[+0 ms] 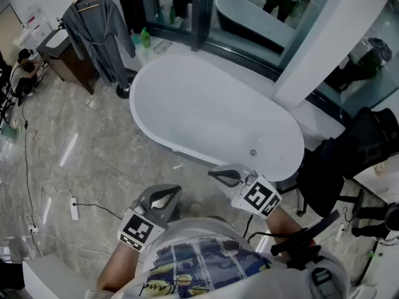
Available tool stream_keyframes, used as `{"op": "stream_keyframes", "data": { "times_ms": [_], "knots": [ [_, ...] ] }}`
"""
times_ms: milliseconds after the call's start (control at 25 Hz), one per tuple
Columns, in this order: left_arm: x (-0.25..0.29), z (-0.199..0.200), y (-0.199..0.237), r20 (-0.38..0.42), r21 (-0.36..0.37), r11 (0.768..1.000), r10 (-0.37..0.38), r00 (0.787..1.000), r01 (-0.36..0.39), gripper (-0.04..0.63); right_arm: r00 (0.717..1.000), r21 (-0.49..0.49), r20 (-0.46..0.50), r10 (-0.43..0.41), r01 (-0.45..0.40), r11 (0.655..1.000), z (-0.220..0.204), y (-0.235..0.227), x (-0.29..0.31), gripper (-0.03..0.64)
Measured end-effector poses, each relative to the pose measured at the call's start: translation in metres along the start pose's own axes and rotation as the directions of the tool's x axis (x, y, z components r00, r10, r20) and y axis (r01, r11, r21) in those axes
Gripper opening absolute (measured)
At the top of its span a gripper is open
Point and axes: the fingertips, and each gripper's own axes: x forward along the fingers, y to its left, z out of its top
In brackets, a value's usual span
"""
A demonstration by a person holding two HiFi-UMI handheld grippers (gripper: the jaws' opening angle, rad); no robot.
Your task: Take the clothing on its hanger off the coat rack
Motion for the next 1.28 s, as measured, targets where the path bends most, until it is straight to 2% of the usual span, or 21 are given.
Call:
{"op": "stream_keyframes", "data": {
  "times_ms": [280, 520, 760, 960, 1160, 1280],
  "knots": [
    [-0.022, 0.002, 0.015, 0.003, -0.014, 1.0, 0.028, 1.0, -0.028, 0.003, 0.999, -0.014, -0.013, 0.039, -0.039, 0.999, 0.009, 0.007, 0.024, 0.002],
    [-0.042, -0.022, 0.06, 0.019, -0.075, 0.995, 0.062, 0.998, -0.061, 0.003, 0.998, -0.01, 0.0, 0.059, -0.059, 0.998, 0.028, 0.003, 0.071, 0.003],
    [-0.056, -0.021, 0.155, 0.053, -0.081, 0.994, 0.071, 0.996, -0.066, 0.003, 0.998, -0.012, -0.008, 0.059, -0.059, 0.998, 0.062, -0.032, 0.152, 0.01],
    [-0.099, -0.019, 0.261, 0.053, -0.082, 0.991, 0.114, 0.992, -0.11, 0.003, 0.996, -0.026, -0.007, 0.084, -0.084, 0.996, 0.119, -0.06, 0.25, 0.068],
    [-0.14, -0.028, 0.342, 0.028, -0.073, 0.991, 0.115, 0.993, -0.113, 0.003, 0.996, -0.063, 0.013, 0.084, -0.083, 0.995, 0.181, -0.093, 0.339, 0.08],
    [-0.159, -0.035, 0.387, 0.032, -0.09, 0.984, 0.154, 0.988, -0.151, 0.003, 0.997, -0.091, 0.012, 0.08, -0.079, 0.993, 0.207, -0.116, 0.381, 0.084]
  ]
}}
